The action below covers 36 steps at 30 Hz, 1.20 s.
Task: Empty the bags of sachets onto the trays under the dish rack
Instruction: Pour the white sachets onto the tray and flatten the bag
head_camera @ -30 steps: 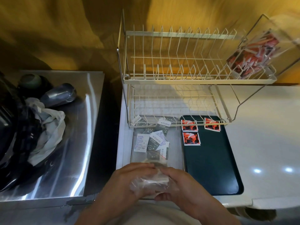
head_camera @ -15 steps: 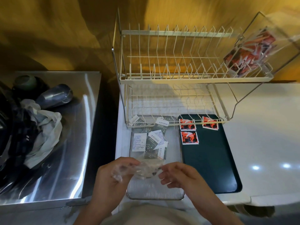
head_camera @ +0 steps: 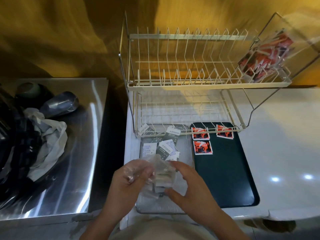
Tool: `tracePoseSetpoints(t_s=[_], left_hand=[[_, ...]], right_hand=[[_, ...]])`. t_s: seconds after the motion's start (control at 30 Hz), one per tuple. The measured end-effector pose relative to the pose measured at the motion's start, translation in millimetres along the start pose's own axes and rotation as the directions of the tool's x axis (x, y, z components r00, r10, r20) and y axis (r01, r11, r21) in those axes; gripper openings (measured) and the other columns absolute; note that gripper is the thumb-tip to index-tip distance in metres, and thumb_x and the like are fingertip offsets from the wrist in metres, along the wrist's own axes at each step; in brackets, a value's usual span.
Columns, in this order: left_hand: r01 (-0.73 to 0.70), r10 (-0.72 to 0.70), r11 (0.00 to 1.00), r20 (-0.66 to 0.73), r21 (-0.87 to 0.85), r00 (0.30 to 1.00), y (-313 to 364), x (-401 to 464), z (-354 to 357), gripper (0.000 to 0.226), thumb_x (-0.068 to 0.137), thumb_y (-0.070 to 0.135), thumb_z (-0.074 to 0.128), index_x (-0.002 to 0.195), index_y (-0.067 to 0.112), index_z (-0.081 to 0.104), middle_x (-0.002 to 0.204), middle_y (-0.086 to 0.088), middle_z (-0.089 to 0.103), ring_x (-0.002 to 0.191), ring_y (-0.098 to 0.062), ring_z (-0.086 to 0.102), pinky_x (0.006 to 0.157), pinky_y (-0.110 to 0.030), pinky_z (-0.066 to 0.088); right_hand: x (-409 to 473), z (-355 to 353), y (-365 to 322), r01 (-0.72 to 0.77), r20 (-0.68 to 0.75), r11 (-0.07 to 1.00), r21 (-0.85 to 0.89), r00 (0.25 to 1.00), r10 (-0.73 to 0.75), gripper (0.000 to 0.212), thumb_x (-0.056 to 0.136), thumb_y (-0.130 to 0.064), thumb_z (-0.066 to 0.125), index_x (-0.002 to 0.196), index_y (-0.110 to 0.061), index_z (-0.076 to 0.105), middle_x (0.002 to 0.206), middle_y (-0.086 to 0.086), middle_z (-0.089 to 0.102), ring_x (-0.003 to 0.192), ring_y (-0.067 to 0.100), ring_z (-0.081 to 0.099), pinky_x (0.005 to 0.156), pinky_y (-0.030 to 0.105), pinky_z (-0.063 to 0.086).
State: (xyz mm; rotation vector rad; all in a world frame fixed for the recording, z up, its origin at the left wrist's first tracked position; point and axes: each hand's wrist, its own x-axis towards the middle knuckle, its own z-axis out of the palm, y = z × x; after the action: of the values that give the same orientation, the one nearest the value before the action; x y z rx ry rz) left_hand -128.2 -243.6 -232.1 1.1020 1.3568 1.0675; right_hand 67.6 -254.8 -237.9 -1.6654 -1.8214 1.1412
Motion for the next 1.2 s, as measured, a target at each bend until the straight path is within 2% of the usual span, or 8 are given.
tracePoseSetpoints(t_s=[0.13, 0.23, 0.33, 0.43, 0.77, 0.97, 1.03, 1.2], left_hand=[[0.004, -0.004, 1.0, 0.026, 0.0, 1.0, 0.1, 2.9, 6.8, 0.016, 0.084, 0.023, 0.074, 0.096, 0.013, 0.073, 0.085, -0.005, 0.08, 0.077, -0.019, 0.077, 0.074, -0.036, 0.063], [-0.077, 0.073, 0.996, 0.085, 0.044, 0.994, 2.8, 6.7, 0.8, 0.021, 0.083, 0.028, 0.077, 0.098, 0.016, 0.071, 0.099, 0.004, 0.078, 0.093, -0.011, 0.074, 0.078, -0.021, 0.057], [-0.057, 0.006, 0.974, 0.222, 0.22, 0.975, -2.1, 5.2, -5.6, 0.051, 0.066, 0.035, 0.089, 0.112, 0.039, 0.066, 0.115, 0.019, 0.07, 0.108, -0.001, 0.066, 0.091, -0.013, 0.05], [-0.026, -0.059, 0.946, 0.252, 0.322, 0.966, -6.9, 2.1, 1.7, 0.054, 0.068, 0.027, 0.088, 0.113, 0.045, 0.063, 0.11, 0.027, 0.068, 0.1, 0.003, 0.066, 0.084, -0.011, 0.051], [-0.089, -0.025, 0.898, 0.253, 0.43, 0.967, -13.2, 9.2, 10.2, 0.039, 0.079, 0.029, 0.079, 0.11, 0.047, 0.062, 0.106, 0.034, 0.068, 0.103, 0.016, 0.059, 0.082, 0.0, 0.045], [-0.358, -0.029, 0.659, 0.498, 0.662, 0.867, -37.0, 6.0, 13.2, 0.07, 0.07, 0.05, 0.075, 0.134, 0.042, 0.047, 0.133, 0.025, 0.046, 0.123, 0.005, 0.039, 0.106, -0.019, 0.037], [-0.395, 0.009, 0.645, 0.51, 0.654, 0.86, -43.8, 7.6, 15.8, 0.068, 0.073, 0.046, 0.075, 0.135, 0.04, 0.048, 0.134, 0.023, 0.045, 0.125, 0.003, 0.036, 0.108, -0.018, 0.034], [-0.399, 0.084, 0.607, 0.443, 0.687, 0.892, -52.9, 12.8, 16.1, 0.051, 0.078, 0.041, 0.076, 0.126, 0.034, 0.06, 0.127, 0.017, 0.056, 0.118, -0.003, 0.049, 0.099, -0.02, 0.046]], right_hand=[[10.7, 7.1, -1.1, 0.017, -0.205, 1.0, 0.02, 0.979, -0.012, 0.015, 0.08, -0.017, 0.073, 0.087, -0.029, 0.071, 0.088, -0.018, 0.071, 0.089, -0.001, 0.063, 0.08, 0.014, 0.046], [14.7, 2.1, 2.2, -0.018, -0.274, 0.995, 0.094, 0.961, 0.043, 0.021, 0.08, -0.015, 0.075, 0.071, -0.032, 0.067, 0.068, -0.024, 0.065, 0.072, -0.002, 0.061, 0.066, 0.007, 0.043], [17.9, -3.8, 5.1, -0.008, -0.313, 0.987, 0.162, 0.948, 0.059, 0.019, 0.081, -0.012, 0.075, 0.069, -0.024, 0.066, 0.067, -0.01, 0.064, 0.063, 0.009, 0.059, 0.059, 0.017, 0.048], [18.8, -9.7, 4.4, 0.046, -0.306, 0.959, 0.279, 0.951, 0.043, 0.017, 0.082, -0.008, 0.074, 0.07, -0.017, 0.067, 0.06, 0.002, 0.06, 0.054, 0.012, 0.053, 0.055, 0.028, 0.047], [14.2, -33.1, 1.2, 0.11, -0.404, 0.926, 0.36, 0.913, 0.049, 0.009, 0.084, -0.005, 0.071, 0.076, -0.009, 0.071, 0.072, 0.008, 0.072, 0.067, 0.038, 0.063, 0.064, 0.055, 0.054], [9.8, -43.3, 15.8, 0.076, -0.435, 0.931, 0.358, 0.896, 0.094, 0.008, 0.086, -0.008, 0.069, 0.078, -0.009, 0.071, 0.079, 0.024, 0.071, 0.078, 0.045, 0.066, 0.071, 0.06, 0.055], [8.1, -46.5, 17.9, 0.076, -0.438, 0.939, 0.335, 0.895, 0.084, 0.01, 0.086, -0.007, 0.068, 0.076, -0.006, 0.069, 0.073, 0.019, 0.071, 0.073, 0.042, 0.067, 0.068, 0.057, 0.057], [5.1, -58.9, 15.3, 0.094, -0.486, 0.931, 0.353, 0.869, 0.096, 0.016, 0.086, 0.001, 0.066, 0.083, -0.013, 0.073, 0.077, -0.007, 0.076, 0.067, 0.01, 0.071, 0.062, 0.019, 0.058]])
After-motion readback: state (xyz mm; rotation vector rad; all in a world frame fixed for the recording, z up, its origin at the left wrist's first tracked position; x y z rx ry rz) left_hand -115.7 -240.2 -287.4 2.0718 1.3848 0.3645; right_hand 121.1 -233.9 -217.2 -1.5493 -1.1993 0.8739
